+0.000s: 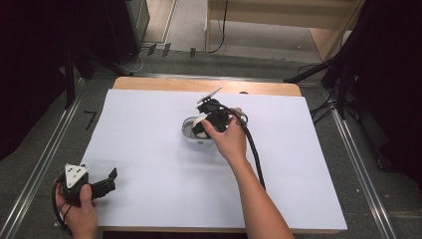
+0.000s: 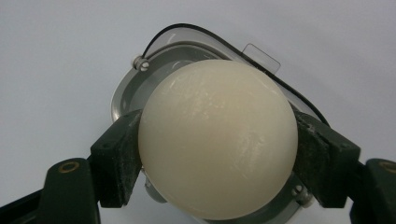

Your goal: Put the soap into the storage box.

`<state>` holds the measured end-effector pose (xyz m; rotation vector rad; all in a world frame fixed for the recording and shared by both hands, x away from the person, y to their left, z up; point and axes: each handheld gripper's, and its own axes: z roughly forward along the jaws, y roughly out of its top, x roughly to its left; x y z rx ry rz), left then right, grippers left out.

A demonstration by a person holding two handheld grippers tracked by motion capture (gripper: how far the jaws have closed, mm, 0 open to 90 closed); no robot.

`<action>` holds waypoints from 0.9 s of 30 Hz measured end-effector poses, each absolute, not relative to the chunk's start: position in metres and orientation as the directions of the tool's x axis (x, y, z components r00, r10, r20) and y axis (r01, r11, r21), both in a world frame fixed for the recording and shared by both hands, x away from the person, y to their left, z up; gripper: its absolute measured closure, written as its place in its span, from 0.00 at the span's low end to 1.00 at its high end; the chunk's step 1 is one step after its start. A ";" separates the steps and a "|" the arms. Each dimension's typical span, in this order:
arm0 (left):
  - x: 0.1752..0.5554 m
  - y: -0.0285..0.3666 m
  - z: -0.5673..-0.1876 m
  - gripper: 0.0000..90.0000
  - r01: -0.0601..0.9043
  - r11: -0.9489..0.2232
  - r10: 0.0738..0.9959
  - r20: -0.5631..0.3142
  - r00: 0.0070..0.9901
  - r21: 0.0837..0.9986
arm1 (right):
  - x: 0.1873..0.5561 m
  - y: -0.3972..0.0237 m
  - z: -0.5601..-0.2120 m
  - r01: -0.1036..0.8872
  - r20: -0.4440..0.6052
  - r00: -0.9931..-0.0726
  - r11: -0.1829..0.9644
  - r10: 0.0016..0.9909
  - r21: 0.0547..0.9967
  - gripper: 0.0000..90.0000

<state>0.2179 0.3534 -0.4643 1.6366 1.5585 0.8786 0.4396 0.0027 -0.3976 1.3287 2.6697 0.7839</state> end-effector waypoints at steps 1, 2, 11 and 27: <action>0.218 0.353 -0.464 0.00 0.524 -0.030 0.999 0.007 0.045 0.851 | 0.440 0.003 -0.399 0.728 0.169 -0.631 0.502 0.757 0.467 0.28; 0.218 0.353 -0.464 0.00 0.523 -0.029 0.999 0.006 0.045 0.852 | 0.440 0.004 -0.399 0.731 0.171 -0.627 0.499 0.760 0.465 0.28; 0.218 0.354 -0.464 0.00 0.526 -0.030 0.999 0.007 0.046 0.850 | 0.442 0.007 -0.405 0.745 0.170 -0.614 0.495 0.771 0.447 0.28; 0.218 0.355 -0.464 0.00 0.524 -0.027 0.999 0.004 0.045 0.851 | 0.444 0.008 -0.411 0.764 0.179 -0.592 0.477 0.786 0.434 0.28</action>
